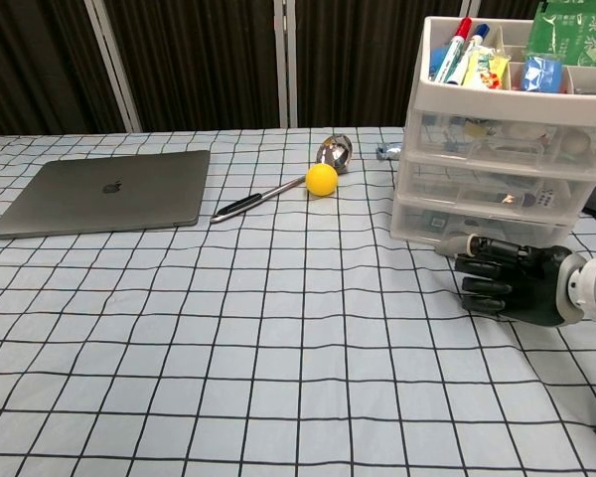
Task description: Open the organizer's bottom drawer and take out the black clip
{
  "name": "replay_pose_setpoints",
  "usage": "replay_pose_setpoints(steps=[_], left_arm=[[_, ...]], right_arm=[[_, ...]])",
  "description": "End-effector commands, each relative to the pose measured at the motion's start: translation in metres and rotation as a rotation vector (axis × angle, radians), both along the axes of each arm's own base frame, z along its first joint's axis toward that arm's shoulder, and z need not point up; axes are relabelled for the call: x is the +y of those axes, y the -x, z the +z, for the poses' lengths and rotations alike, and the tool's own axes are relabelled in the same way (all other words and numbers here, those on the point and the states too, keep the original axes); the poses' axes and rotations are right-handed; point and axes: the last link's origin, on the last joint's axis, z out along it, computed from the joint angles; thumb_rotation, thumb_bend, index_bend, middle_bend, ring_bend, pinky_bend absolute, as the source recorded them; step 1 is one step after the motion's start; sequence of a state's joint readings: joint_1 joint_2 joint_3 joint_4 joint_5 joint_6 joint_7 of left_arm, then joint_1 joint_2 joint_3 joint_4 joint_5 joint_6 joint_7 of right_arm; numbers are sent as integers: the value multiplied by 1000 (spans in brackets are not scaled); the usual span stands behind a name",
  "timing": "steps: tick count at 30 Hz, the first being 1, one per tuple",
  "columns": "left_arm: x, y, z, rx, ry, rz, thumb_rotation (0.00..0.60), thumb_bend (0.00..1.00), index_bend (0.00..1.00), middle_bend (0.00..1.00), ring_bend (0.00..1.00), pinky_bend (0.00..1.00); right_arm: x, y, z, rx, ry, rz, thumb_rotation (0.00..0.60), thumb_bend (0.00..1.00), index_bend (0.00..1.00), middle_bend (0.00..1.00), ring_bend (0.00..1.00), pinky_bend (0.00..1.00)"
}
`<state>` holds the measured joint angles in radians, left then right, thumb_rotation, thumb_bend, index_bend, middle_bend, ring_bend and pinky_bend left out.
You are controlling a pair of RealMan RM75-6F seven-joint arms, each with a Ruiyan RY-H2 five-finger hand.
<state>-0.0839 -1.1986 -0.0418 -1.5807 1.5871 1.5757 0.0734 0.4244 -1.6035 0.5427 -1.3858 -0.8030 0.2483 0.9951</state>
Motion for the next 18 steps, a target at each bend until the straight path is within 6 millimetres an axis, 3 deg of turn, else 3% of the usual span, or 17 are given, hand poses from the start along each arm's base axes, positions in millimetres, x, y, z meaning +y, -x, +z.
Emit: replay_pose_setpoints(steps=[1, 18], left_arm=[[0, 0, 0, 0, 1, 0, 600, 173, 0, 0, 0, 0], [0, 0, -2, 5, 7, -1, 600, 173, 0, 0, 0, 0]], right_arm=[[4, -3, 1, -5, 11, 9, 600, 411, 205, 941, 1000, 935], [2, -3, 5, -32, 100, -53, 600, 411, 194, 941, 1000, 935]])
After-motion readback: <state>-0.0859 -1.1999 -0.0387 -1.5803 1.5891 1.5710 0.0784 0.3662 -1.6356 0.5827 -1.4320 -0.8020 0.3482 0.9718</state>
